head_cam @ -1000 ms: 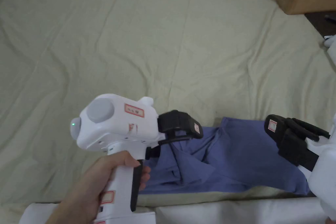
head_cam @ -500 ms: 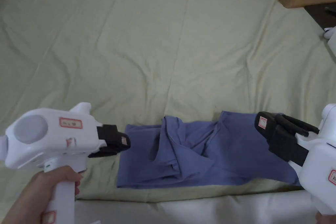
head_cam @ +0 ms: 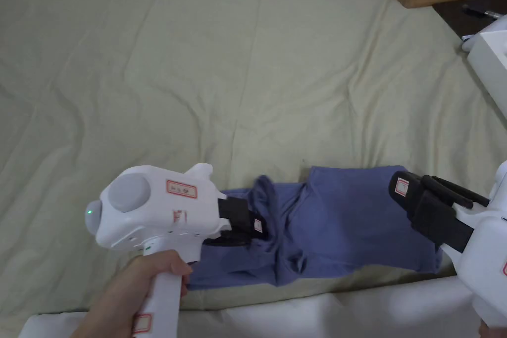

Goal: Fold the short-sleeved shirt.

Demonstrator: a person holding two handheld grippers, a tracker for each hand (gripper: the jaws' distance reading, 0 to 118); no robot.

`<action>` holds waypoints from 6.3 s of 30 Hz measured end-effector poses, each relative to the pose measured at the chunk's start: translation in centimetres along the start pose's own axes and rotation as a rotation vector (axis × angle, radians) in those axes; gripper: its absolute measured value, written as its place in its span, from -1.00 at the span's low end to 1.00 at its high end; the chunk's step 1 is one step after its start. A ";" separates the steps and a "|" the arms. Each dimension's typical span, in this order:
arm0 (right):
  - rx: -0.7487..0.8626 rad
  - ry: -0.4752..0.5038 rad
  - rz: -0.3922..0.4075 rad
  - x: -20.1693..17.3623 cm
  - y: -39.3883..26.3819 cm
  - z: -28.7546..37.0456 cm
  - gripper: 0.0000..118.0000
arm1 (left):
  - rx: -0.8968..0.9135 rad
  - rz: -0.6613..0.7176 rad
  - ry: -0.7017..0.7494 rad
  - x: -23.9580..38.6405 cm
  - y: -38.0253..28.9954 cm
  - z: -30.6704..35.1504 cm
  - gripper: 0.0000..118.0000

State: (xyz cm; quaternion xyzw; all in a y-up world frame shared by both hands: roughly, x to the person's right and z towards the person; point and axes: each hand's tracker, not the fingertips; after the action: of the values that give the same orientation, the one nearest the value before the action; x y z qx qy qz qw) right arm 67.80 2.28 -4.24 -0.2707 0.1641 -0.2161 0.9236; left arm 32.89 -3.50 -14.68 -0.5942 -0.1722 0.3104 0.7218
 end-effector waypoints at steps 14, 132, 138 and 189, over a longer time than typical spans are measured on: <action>0.026 0.015 0.029 -0.3 0.6 2.1 -1.00 | 0.063 -0.105 -0.114 3.3 -0.2 3.2 -1.00; -0.053 -0.050 0.195 -1.4 0.8 0.5 -1.00 | 0.027 -0.324 -0.092 7.1 -1.2 -0.6 -0.97; -0.138 0.055 0.313 -6.4 -2.0 -6.3 -1.00 | 0.270 -0.178 -0.063 -0.8 0.0 10.6 -0.97; 0.492 -0.117 0.483 -25.7 2.1 -5.2 -1.00 | 0.198 0.028 0.082 -19.2 8.3 20.4 -0.56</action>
State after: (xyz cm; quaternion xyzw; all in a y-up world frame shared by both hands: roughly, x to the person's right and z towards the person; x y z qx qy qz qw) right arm 44.35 14.20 -4.84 -0.0052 0.1132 -0.0085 0.9935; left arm 3.93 0.08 -15.60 -0.5347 -0.1026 0.3113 0.7789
